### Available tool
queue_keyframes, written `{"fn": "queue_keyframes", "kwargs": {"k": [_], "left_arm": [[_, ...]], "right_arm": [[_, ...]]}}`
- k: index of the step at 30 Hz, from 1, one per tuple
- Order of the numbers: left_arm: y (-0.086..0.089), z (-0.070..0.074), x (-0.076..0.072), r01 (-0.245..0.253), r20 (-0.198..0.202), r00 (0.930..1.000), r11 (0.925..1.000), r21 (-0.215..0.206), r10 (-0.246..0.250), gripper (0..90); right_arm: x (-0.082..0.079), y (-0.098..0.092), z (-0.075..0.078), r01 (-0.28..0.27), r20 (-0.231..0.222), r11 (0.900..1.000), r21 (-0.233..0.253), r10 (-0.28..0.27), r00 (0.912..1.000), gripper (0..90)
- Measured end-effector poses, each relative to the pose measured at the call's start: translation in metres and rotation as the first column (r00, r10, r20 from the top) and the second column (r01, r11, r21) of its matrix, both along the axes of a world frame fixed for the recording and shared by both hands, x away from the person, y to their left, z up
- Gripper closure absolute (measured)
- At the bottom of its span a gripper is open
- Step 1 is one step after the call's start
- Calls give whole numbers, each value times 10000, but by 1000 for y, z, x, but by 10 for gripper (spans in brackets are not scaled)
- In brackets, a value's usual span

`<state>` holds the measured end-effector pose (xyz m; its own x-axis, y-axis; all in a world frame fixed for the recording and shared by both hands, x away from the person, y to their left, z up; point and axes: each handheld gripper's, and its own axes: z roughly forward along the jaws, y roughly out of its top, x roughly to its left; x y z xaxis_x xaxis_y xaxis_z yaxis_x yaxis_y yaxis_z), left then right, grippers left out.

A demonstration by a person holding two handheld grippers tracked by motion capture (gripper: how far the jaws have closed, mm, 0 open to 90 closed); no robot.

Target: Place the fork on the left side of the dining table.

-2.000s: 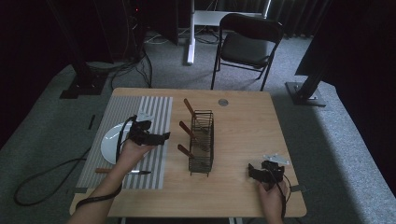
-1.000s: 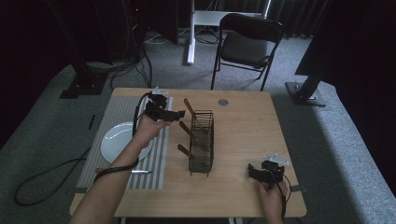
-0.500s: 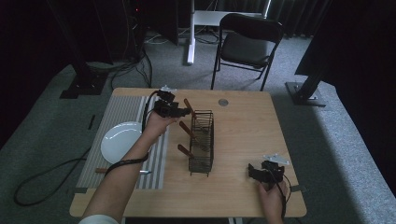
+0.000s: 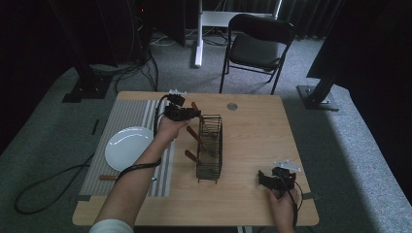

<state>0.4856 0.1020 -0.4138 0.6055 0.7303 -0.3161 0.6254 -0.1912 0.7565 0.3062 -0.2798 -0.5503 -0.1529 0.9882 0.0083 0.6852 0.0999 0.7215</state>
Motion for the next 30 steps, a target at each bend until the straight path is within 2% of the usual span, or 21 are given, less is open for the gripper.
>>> {"fn": "queue_keyframes", "kwargs": {"k": [3, 7, 10, 13, 19, 23, 25, 27, 30], "left_arm": [[2, 2, -2, -86, 100, 9999, 9990, -431, 91, 734], [2, 3, -3, 80, 71, 9999, 9978, -654, -75, 773], [6, 5, -5, -152, 83, 9998, 9958, -901, 161, 802], [9, 9, -9, -289, 203, 9993, 9931, -1132, 314, 803], [14, 19, -16, -389, 549, 9975, 9932, -1099, 452, 804], [20, 28, -21, -405, 624, 9969, 9912, -1258, 486, 804], [24, 32, -23, -373, 552, 9974, 9862, -1611, 467, 804], [28, 39, -27, -306, 683, 9968, 9855, -1668, 425, 805], [37, 51, -35, -367, 869, 9947, 9798, -1965, 547, 804]], "right_arm": [[0, 0, 0, -2, 2, 10000, -1, 2, 10000, 126], [0, 0, 0, 1, 1, 10000, 0, -1, 10000, 126], [0, 0, 0, -1, 3, 10000, -1, 1, 10000, 127], [0, 0, 0, 1, 0, 10000, 1, -1, 10000, 127], [0, 0, 0, -1, 2, 10000, 0, 1, 10000, 127], [0, 0, 0, -2, 2, 10000, -2, 2, 10000, 126], [0, 0, 0, -1, 1, 10000, -2, 1, 10000, 127], [0, 0, 0, 0, 1, 10000, 0, 0, 10000, 127], [0, 0, 0, -2, 1, 10000, -2, 2, 10000, 126]]}}
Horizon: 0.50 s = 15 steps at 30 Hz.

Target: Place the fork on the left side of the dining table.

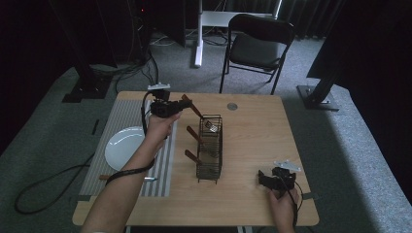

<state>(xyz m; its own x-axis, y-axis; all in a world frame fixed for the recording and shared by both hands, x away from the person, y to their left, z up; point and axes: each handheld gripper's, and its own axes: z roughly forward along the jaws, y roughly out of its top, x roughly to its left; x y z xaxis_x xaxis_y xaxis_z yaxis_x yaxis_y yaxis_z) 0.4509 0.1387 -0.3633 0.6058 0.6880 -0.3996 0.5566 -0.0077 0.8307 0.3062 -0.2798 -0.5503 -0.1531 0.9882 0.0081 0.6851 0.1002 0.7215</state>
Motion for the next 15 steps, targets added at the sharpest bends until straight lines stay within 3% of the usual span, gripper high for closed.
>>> {"fn": "queue_keyframes", "kwargs": {"k": [4, 6, 8, 10, 13, 15], "left_arm": [[11, 18, -12, -24, 341, 9994, 9998, -206, 31, 804], [11, 18, -12, -24, 341, 9994, 9998, -206, 31, 805], [31, 37, -22, -280, 613, 9976, 9986, -459, 308, 804], [41, 41, -25, -452, 618, 9969, 9969, -651, 492, 804], [51, 44, -28, -641, 703, 9952, 9965, -531, 678, 804], [69, 46, -30, -1081, 706, 9914, 9936, -321, 1102, 804]], "right_arm": [[0, 0, 0, 20, 7, 10000, 17, -20, 10000, 127], [0, 0, 0, 26, 8, 10000, 10, -26, 10000, 127], [0, 0, 0, 21, 19, 10000, 1, -21, 10000, 127], [0, 0, 0, 20, 15, 10000, -2, -20, 10000, 126], [0, 0, 0, 19, 17, 10000, 1, -19, 10000, 126], [0, 0, 0, 40, 16, 10000, -1, -40, 10000, 127]]}}
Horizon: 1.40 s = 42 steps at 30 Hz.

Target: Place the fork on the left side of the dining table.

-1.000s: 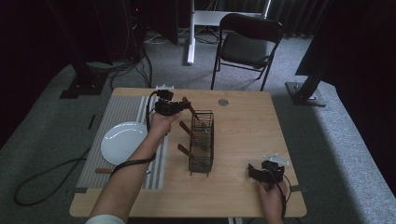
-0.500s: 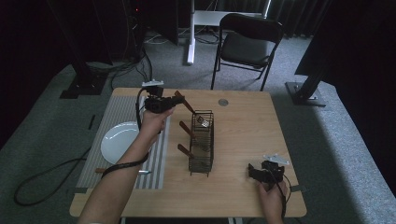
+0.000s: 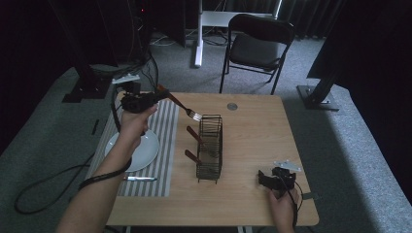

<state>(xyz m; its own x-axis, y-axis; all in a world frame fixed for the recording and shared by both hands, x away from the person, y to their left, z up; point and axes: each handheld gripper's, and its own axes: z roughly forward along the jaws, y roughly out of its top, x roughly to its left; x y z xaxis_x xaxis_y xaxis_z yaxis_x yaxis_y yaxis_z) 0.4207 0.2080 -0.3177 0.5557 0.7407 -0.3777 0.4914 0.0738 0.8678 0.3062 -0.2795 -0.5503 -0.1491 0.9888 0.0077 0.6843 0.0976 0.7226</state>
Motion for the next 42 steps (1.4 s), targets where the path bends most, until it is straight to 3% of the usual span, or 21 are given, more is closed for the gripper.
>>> {"fn": "queue_keyframes", "kwargs": {"k": [7, 9, 11, 18, 19, 21, 22, 28, 33, 34, 38, 42], "left_arm": [[45, -14, 1, -1032, -345, 9941, 9945, -194, 1025, 804], [45, -14, 1, -1032, -345, 9941, 9945, -194, 1025, 804], [65, -27, 5, -1481, -620, 9872, 9889, -108, 1471, 804], [95, -54, 17, -2315, -1156, 9672, 9722, -366, 2260, 804], [98, -59, 19, -2514, -1192, 9621, 9670, -402, 2452, 804], [98, -59, 19, -2514, -1192, 9621, 9670, -402, 2452, 804], [105, -75, 25, -2796, -1456, 9517, 9590, -461, 2705, 804], [112, -95, 30, -3213, -1705, 9375, 9427, -902, 3032, 804], [114, -107, 36, -3371, -1870, 9301, 9369, -925, 3162, 804], [114, -110, 37, -3485, -1935, 9252, 9326, -937, 3263, 804], [115, -120, 43, -3527, -2174, 9186, 9328, -743, 3300, 804], [114, -128, 47, -3677, -2232, 9113, 9278, -632, 3459, 804]], "right_arm": [[0, 0, 0, 30, -16, 10000, 5, -30, 10000, 127], [0, 0, 0, 31, -16, 10000, 7, -31, 10000, 127], [0, 0, 0, 30, -16, 10000, 6, -30, 10000, 127], [0, 0, 0, 28, -16, 10000, 3, -28, 10000, 127], [0, 0, 0, 28, -16, 10000, 3, -28, 10000, 127], [0, 0, 0, 27, -16, 10000, 1, -27, 10000, 127], [0, 0, 0, 27, -16, 10000, 3, -27, 10000, 127], [0, 0, 0, 26, -15, 10000, 2, -26, 10000, 127], [0, 0, 0, 23, -12, 10000, 3, -23, 10000, 127], [0, 0, 0, 23, -15, 10000, 0, -23, 10000, 127], [0, 0, 0, 26, -14, 10000, 6, -26, 10000, 127], [0, 0, 0, 26, -16, 10000, 3, -26, 10000, 127]]}}
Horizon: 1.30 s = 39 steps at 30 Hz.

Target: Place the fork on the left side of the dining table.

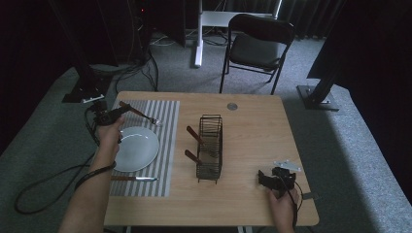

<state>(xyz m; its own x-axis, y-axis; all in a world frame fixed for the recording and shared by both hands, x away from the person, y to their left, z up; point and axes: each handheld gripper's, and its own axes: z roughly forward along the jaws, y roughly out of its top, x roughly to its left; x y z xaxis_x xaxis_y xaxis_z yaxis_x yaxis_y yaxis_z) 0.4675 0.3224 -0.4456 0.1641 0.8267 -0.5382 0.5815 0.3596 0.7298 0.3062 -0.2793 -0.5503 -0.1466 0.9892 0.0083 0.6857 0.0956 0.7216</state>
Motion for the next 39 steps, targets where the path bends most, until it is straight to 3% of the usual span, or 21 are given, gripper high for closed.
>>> {"fn": "queue_keyframes", "kwargs": {"k": [6, 21, 22, 25, 29, 32, 33, 38, 39], "left_arm": [[2, -13, 8, -320, -425, 9986, 9990, -304, 307, 804], [9, -30, 13, -554, -615, 9969, 9921, -1130, 486, 803], [13, -37, 15, -550, -790, 9960, 9855, -1602, 428, 803], [13, -42, 15, -707, -705, 9957, 9853, -1554, 603, 803], [18, -50, 14, -934, -956, 9926, 9747, -2033, 752, 802], [19, -51, 14, -1022, -1123, 9902, 9789, -1769, 831, 770], [20, -55, 16, -1111, -1618, 9831, 9822, -1517, 862, 770], [23, -56, 16, -1349, -1467, 9822, 9843, -1134, 1177, 658], [24, -57, 19, -1191, -1777, 9791, 9869, -1087, 986, 658]], "right_arm": [[0, 0, 0, 3, 1, 10000, 2, -3, 10000, 127], [0, 0, 0, 2, 1, 10000, 0, -2, 10000, 127], [0, 0, 0, 6, -1, 10000, 3, -6, 10000, 127], [0, 0, 0, 8, 8, 10000, 2, -8, 10000, 127], [0, 0, 0, 11, 4, 10000, 4, -11, 10000, 128], [0, 0, 0, 9, 6, 10000, 1, -9, 10000, 127], [0, 0, 0, 9, 8, 10000, 1, -9, 10000, 127], [0, 0, 0, 6, 5, 10000, 0, -6, 10000, 127], [0, 0, 0, 10, 7, 10000, 3, -10, 10000, 127]]}}
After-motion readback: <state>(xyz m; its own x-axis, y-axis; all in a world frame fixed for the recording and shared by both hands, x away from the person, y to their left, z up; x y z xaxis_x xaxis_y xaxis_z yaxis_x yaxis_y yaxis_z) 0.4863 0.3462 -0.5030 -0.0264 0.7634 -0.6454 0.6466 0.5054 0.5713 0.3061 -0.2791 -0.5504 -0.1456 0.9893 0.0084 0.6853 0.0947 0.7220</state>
